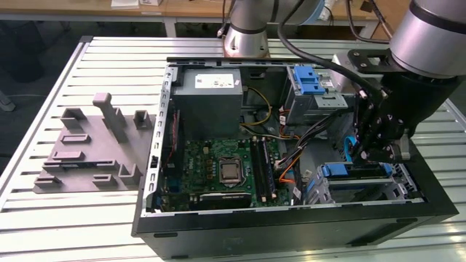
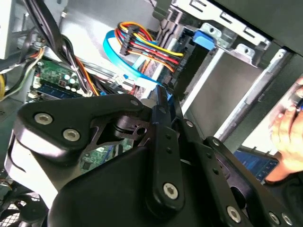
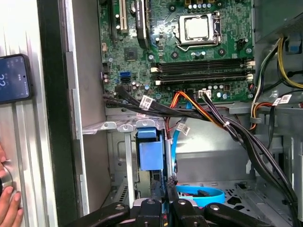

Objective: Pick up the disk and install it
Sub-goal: 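Insert the second disk wire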

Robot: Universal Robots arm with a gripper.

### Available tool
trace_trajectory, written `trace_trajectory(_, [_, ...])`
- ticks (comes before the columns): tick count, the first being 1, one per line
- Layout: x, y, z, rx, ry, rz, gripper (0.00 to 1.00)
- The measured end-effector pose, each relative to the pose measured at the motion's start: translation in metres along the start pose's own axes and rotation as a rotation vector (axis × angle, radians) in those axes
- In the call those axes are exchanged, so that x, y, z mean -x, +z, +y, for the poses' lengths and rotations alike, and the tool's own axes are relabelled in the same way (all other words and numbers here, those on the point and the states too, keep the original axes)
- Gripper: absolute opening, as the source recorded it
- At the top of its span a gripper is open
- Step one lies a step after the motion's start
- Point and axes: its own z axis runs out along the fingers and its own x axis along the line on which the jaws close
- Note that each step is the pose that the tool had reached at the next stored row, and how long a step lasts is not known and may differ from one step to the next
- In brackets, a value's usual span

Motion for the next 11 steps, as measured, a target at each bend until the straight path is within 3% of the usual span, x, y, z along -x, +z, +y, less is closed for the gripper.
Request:
trace_trajectory(2, [-0.0001,0.001,0.0001,0.0015,0.001,-0.0184,0.16])
trace_trajectory(3, [-0.0005,0.0015,0.0,0.0019,0.001,-0.0233,0.16])
trace_trajectory(11, [-0.0063,0.0057,-0.0003,0.0029,0.002,-0.035,0.16])
